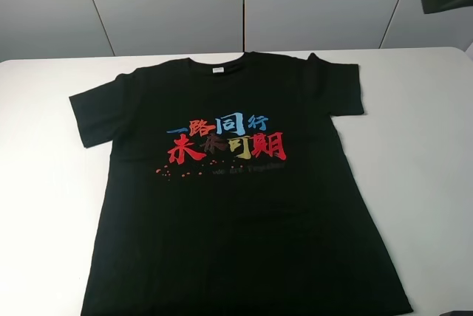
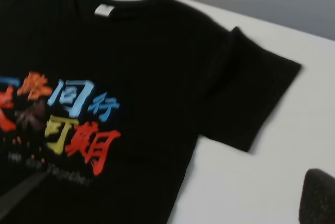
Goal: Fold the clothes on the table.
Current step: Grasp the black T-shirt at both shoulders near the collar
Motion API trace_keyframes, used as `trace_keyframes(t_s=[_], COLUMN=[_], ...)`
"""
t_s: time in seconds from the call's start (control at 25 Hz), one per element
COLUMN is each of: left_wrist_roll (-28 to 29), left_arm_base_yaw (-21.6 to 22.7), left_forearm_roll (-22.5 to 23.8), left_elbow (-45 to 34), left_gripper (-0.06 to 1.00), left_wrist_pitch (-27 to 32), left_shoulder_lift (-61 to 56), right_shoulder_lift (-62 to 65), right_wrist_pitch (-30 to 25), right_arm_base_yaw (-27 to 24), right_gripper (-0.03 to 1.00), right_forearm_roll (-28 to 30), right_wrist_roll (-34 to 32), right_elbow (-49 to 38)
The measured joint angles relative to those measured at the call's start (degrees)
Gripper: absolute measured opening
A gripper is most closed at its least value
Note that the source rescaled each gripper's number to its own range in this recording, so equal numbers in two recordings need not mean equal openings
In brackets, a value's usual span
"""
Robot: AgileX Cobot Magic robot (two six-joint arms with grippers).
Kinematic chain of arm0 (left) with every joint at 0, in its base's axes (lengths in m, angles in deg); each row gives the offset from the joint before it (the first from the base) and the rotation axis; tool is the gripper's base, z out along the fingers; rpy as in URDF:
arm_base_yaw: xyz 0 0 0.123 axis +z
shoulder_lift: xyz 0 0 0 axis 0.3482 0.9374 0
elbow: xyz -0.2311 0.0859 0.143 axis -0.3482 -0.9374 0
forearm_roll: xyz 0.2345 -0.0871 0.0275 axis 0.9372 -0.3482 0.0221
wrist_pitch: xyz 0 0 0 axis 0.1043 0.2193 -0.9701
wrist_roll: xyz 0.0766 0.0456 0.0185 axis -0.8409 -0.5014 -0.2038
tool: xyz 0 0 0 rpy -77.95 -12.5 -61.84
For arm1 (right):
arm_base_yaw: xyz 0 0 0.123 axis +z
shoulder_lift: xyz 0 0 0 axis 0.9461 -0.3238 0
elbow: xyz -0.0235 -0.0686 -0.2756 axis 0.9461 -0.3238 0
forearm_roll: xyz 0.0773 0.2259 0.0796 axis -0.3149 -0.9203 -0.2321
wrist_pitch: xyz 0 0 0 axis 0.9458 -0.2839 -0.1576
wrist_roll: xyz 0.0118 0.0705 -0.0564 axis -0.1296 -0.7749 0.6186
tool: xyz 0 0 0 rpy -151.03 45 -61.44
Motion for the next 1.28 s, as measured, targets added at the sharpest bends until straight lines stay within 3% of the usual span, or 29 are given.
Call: trace_keyframes(t_s=[0.12,0.36,0.56,0.72,1.28], left_wrist_roll=[-5.0,-12.4,-15.9,-17.4,-18.6], left_arm_base_yaw=[-0.9,-8.5,-14.9,-18.5,-19.8], left_forearm_roll=[-1.8,-1.7,2.0,5.3,8.2], left_elbow=[0.1,0.2,0.2,0.3,0.3], left_gripper=[1.0,1.0,1.0,1.0,1.0], left_wrist_pitch=[-0.1,-5.4,-9.0,-11.4,-18.3], left_shoulder_lift=[8.6,21.3,30.3,37.0,50.0], right_shoulder_lift=[-9.3,-22.2,-29.4,-31.5,-32.1], right_wrist_pitch=[-3.3,-5.2,-4.8,-2.6,-0.2], right_arm_base_yaw=[0.0,3.7,9.1,10.3,10.3], right_gripper=[1.0,1.0,1.0,1.0,1.0], right_forearm_roll=[-0.7,1.1,4.4,5.3,5.4], right_wrist_roll=[5.0,14.9,16.7,16.9,16.9], right_elbow=[3.5,6.2,6.2,6.2,6.2])
